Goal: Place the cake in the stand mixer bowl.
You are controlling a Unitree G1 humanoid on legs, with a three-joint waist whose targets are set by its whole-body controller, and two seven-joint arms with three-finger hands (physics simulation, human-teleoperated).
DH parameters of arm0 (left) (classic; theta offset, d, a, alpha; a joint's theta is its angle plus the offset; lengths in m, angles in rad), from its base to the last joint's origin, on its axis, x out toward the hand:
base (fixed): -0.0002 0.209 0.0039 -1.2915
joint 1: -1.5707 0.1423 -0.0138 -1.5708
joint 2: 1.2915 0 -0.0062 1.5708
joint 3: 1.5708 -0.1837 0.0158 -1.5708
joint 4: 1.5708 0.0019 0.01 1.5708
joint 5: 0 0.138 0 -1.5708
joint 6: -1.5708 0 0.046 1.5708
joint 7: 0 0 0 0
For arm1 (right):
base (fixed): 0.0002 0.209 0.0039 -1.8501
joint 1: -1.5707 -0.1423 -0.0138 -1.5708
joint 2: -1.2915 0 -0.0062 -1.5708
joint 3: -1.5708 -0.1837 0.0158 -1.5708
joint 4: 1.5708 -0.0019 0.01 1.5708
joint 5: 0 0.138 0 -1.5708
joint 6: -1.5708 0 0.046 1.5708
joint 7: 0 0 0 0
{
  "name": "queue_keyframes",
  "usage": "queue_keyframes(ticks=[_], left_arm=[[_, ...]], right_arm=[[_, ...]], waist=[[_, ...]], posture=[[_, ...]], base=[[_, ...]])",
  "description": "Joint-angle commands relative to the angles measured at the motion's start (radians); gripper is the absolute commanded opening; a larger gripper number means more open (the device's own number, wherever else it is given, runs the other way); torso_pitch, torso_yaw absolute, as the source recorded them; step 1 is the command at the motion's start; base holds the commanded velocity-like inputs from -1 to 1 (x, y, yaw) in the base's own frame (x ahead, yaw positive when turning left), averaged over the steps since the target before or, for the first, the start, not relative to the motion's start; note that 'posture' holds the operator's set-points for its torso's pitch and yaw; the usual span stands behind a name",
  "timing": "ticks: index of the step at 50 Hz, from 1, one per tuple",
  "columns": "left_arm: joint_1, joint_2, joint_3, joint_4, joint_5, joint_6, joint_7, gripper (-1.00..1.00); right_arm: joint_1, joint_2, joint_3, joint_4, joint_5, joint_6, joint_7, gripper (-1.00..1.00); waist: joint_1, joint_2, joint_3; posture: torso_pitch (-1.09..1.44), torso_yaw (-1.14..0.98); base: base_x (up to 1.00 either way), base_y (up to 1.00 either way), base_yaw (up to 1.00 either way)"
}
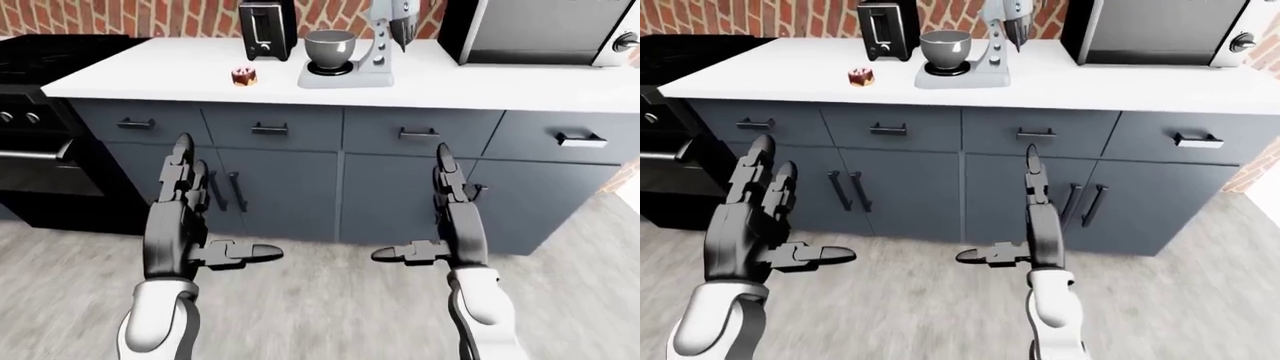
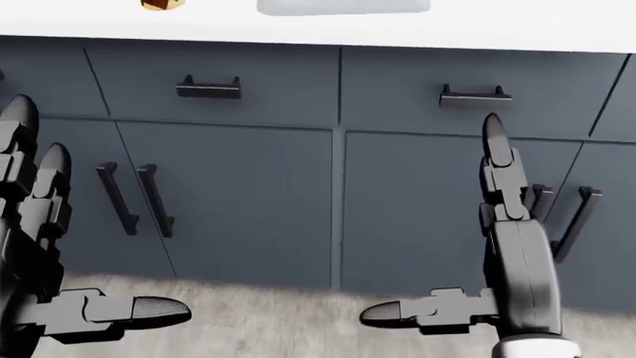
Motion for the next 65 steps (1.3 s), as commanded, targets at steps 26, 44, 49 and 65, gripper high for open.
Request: queue_keyframes(ticks=[26, 44, 49, 65], left_arm=[[-0.027, 0.006, 0.006, -0.035, -0.006, -0.024, 0.0, 1.0], [-0.024, 0.006, 0.006, -0.034, -0.006, -0.027, -0.001, 1.0], [-0.023, 0.006, 0.008, -0.035, -0.007, -0.026, -0.002, 1.0], [-0.02, 0.006, 0.012, -0.03, -0.01, -0.034, -0.003, 1.0]], right_arm=[[-0.023, -0.002, -0.005, -0.04, -0.003, -0.02, 0.002, 1.0], [-0.01, -0.002, -0.008, -0.043, 0.001, -0.031, -0.003, 1.0], [-0.009, -0.002, -0.007, -0.04, 0.001, -0.034, -0.003, 1.0], [-0.001, -0.002, -0.009, -0.039, 0.003, -0.046, -0.004, 1.0]], waist=[[0.01, 0.024, 0.006], [-0.014, 0.023, 0.002], [-0.001, 0.061, -0.004], [-0.007, -0.036, -0.012]], posture=[[0.0, 0.0], [0.0, 0.0], [0.0, 0.0], [0.0, 0.0]], base=[[0.24, 0.0, 0.0], [0.2, 0.0, 0.0], [0.17, 0.0, 0.0], [0.14, 0.0, 0.0]])
